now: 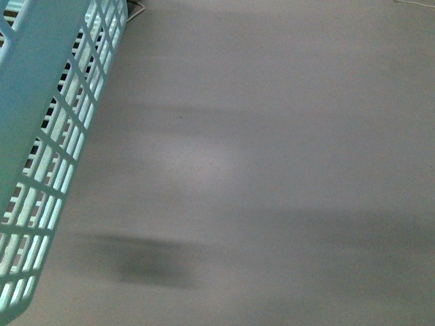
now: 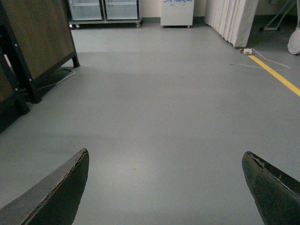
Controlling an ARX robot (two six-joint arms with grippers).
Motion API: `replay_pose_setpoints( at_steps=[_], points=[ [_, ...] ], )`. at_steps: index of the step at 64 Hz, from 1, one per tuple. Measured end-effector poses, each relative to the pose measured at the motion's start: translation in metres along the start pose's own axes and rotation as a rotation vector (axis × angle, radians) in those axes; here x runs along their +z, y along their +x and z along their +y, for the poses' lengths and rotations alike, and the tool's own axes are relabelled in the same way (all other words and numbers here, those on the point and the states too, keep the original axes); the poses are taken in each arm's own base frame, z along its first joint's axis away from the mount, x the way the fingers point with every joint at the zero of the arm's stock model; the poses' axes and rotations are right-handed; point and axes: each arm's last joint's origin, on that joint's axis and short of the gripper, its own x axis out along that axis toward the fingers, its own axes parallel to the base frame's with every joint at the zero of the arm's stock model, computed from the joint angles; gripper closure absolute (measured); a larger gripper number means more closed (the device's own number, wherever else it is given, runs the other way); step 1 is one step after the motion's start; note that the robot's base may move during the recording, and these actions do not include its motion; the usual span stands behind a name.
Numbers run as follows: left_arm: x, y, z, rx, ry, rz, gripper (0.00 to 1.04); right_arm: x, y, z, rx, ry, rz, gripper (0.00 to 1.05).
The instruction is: Pick lemon and mango into basket
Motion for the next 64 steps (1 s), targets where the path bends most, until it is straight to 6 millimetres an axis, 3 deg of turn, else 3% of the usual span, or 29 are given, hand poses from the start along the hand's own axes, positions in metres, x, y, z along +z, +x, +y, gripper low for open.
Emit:
replay_pose_setpoints(
  at_steps=[64],
  points=[
    [-0.0001, 0.0001, 0.0001, 0.001, 0.003, 0.002, 1.00, 0.0000, 0.0000, 0.0000, 0.000, 0.000, 0.000, 0.09]
  ],
)
